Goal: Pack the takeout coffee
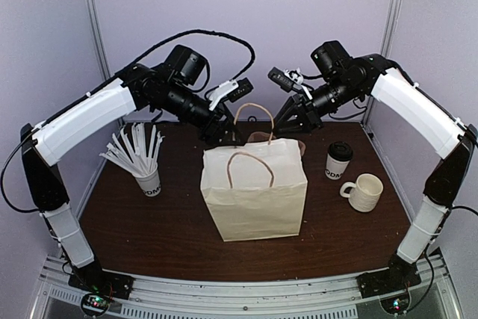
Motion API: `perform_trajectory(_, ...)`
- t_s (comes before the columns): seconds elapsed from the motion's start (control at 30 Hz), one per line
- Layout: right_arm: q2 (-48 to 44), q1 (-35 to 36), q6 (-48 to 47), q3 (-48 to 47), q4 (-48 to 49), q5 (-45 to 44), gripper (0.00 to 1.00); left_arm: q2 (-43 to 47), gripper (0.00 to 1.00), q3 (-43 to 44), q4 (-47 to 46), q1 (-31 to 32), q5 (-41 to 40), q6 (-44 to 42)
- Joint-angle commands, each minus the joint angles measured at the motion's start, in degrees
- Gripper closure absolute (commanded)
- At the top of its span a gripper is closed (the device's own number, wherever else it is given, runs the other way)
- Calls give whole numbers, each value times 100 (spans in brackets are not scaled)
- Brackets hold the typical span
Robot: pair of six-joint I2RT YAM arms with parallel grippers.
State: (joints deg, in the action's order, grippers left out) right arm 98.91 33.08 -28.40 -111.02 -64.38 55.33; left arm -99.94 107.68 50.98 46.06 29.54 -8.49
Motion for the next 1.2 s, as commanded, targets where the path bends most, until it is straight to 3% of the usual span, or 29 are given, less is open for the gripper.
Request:
perform_trajectory(0.0,-51,-17,56,-37,56,56,71,-205,45,531,89,-1,585,20)
perform_trajectory(0.13,-80,-21,58,-138,-14,20,71,-220,62,506,358,-1,505,-142)
perform_trajectory(0.33,-74,-217,123,-578,-415,99,69,-172,99,582,708,-1,479,-310)
perform_trajectory(0.5,268,-1207,821,-1207,-355,1295,63,228,100,440,911,-1,250,-422)
perform_trajectory(0.7,774,-1427,824,-1049,129,-800,60,658,100,187,1286,-1,-41,-425)
perform_trajectory(0.87,1689,-1423,794,-1226,195,-2044,64,974,100,-92,1449,-9,-418,-417)
perform_trajectory(1.17,3228,-1381,861,-1970,99,-2997,67,1179,100,-353,1454,-20,-564,-259)
